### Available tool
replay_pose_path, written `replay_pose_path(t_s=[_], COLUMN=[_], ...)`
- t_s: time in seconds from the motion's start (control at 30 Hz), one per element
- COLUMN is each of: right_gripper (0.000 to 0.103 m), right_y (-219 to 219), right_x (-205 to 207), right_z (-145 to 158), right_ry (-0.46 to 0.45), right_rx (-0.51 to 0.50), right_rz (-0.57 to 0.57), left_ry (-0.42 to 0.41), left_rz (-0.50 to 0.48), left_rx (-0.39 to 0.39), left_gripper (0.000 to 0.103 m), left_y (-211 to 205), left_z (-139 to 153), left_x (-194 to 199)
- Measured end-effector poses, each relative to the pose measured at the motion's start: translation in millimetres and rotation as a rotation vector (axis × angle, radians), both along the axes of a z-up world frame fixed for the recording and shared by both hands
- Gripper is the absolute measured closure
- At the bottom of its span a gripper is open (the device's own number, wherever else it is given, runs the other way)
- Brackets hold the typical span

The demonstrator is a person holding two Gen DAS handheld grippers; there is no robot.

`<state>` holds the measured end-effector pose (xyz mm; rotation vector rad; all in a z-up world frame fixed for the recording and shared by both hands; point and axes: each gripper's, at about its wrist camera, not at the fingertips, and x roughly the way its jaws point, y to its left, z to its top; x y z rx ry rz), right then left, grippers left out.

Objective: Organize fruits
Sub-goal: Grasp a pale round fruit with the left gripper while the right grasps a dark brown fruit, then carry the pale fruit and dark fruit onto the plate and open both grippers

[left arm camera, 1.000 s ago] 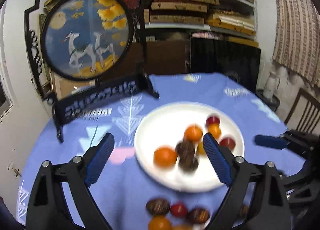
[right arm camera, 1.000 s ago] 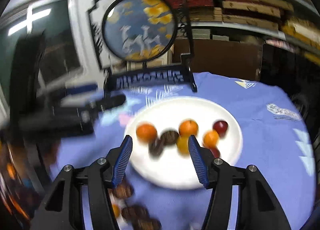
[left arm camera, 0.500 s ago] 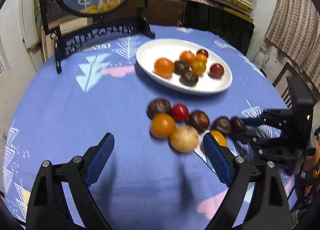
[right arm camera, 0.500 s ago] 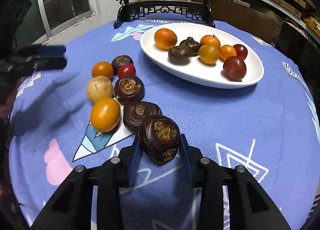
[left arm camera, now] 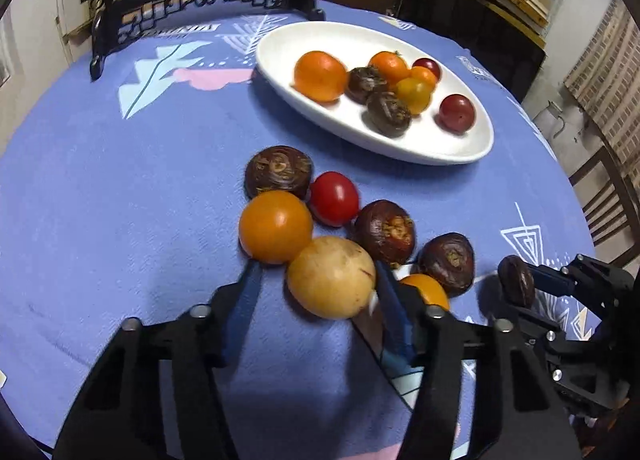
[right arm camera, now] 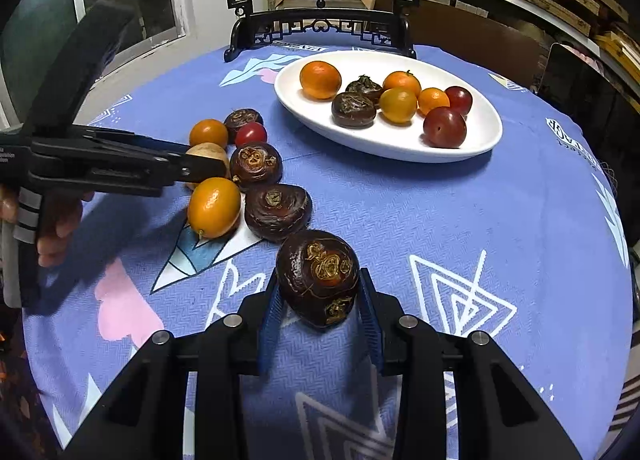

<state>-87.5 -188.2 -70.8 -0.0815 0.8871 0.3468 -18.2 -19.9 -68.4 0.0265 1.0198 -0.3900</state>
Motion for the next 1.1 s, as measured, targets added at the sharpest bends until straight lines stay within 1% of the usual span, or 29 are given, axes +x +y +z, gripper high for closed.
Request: replay_pose_path(t_s=[0.03,0.07,0.2,0.37,0.43,0.57,0.73,0.77,0.83,0.9,1.0,1.1], right_gripper=[0.066,0.066,0.066,0.066,0.066,0.066,0.067,0.067,0.067,0.067,0.067,0.067], right_y=[-0.1,0.4,-2.1,-0.7,-1.2,-5.1,-16.3,-20.8,-27.5,-34.6,-41.1,-42.3], right_x=[-1.1,-1.0,-5.4,-6.9,-5.4,1.7,22.7,30.7,44.6,58.9,81.8,99.8], right_z=[0.7,1.5,9.4,20.4,29.0,56.0,101.3,111.4,122.1,126.9,127.6,124.3], right_ry=[-0.004,-0.008,-0.034,-0.065,-0.087,-0.155,-0.267,-0.294,-0.322,-0.335,-0.330,-0.322], right_rx=[-0.001,-0.001,0.011,0.022,0.029,0.047,0.102,0.120,0.153,0.185,0.230,0.246], right_rz=[-0.001,-0.004,-0.015,-0.019,-0.022,-0.039,-0.086,-0.103,-0.127,-0.154,-0.182,-0.193], left_ry=[-0.005,-0.026,-0.108,-0.230,-0.291,-0.367,-0.448,-0.457,-0.476,-0.488,-0.469,-0.443], left_rz=[-0.015,-0.009,-0.005,-0.022,-0.035,-0.030,-0.021,-0.023,-0.029,-0.025,-0.023,-0.024], left_rx=[0.000,0.027,0.072,0.096,0.104,0.111,0.074,0.067,0.053,0.055,0.053,0.058], left_gripper=[0.063,0.063,0.063,0.063,0.063,0.063,0.063,0.063,0.063,0.063,0.063,0.063], left_y=[-1.4,-1.1,6.8,15.3,15.7,11.3,-3.9,-7.5,-17.2,-26.9,-39.3,-50.9], left_z=[2.1,4.4,16.8,46.5,61.8,86.0,118.6,122.4,128.9,128.8,120.8,108.8], left_x=[-2.8,-6.4,-17.3,-34.0,-37.1,-29.8,-3.2,1.5,15.9,30.0,51.4,75.0])
